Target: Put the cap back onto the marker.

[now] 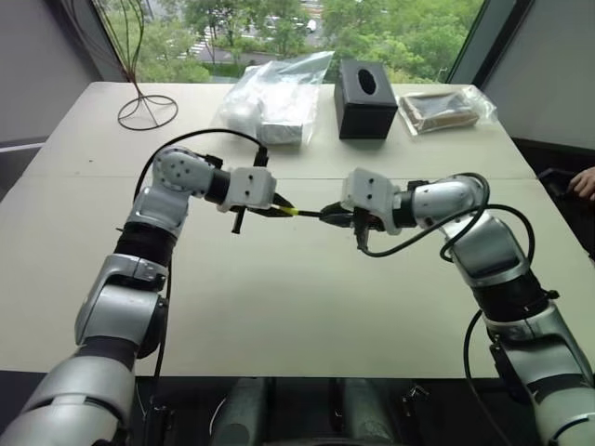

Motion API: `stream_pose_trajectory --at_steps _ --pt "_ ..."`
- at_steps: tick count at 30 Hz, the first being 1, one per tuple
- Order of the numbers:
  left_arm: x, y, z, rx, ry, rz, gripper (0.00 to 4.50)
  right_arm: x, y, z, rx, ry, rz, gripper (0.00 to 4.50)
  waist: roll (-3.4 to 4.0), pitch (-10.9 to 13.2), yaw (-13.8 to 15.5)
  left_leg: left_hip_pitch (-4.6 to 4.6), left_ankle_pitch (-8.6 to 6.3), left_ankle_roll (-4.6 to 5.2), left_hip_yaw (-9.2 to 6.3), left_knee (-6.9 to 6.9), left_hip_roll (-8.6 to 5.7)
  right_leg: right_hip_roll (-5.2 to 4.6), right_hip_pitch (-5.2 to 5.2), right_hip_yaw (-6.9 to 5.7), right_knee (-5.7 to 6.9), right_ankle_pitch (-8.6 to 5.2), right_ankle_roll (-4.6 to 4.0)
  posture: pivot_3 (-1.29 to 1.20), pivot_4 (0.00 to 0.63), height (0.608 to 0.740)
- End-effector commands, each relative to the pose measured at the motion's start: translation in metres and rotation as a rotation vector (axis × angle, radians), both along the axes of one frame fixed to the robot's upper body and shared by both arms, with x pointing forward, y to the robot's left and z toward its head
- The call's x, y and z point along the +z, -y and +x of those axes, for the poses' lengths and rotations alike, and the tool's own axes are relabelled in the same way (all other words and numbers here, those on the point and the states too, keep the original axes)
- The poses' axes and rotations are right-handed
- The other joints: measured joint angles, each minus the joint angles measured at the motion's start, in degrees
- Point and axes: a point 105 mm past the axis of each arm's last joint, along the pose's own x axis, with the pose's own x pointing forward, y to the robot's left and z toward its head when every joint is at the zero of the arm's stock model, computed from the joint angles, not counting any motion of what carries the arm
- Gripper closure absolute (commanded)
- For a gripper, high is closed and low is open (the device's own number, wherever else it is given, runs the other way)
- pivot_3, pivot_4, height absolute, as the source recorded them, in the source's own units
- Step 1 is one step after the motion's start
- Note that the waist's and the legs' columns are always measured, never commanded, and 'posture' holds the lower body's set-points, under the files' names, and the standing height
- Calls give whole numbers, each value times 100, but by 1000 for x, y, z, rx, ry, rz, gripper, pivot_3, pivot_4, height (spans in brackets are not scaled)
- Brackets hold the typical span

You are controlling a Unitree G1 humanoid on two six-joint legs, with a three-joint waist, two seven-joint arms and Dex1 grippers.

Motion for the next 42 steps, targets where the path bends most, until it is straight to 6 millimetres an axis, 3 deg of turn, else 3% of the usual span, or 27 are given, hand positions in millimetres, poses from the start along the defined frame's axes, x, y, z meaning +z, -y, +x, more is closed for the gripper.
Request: stream_pose_trajectory --at_steps 1,10,19,28,37,42 --pt "-15 29 -12 -109 -19 32 4481 55 -27 -16 106 148 161 4500 0 0 0 0 0 0 0 0 0 0 0 0 0 0 0 0 150 740" --pt "-9 45 -25 -131 -214 -94 4481 55 -31 -14 82 92 201 4500 0 0 -10 0 0 0 0 0 0 0 0 0 2 0 0 0 150 740" --pt "-15 49 -21 -140 -142 -70 4481 62 -40 -20 122 67 244 4500 0 0 -4 0 0 0 -1 1 0 0 -1 0 4 0 0 0 150 740" --pt "-5 66 -23 -185 -121 -172 4481 61 -42 -22 133 66 237 4500 0 0 -1 0 0 0 -1 1 0 0 -1 0 4 0 0 0 150 740" --pt "7 42 -21 -146 -207 -236 4481 63 -28 -20 106 74 225 4500 0 0 -7 0 0 0 -1 0 0 0 -1 -1 5 0 0 0 150 740" --pt "4 30 -23 -143 -197 -185 4481 62 -20 -19 100 69 205 4500 0 0 -5 0 0 0 -1 1 0 0 0 0 5 0 0 0 150 740"
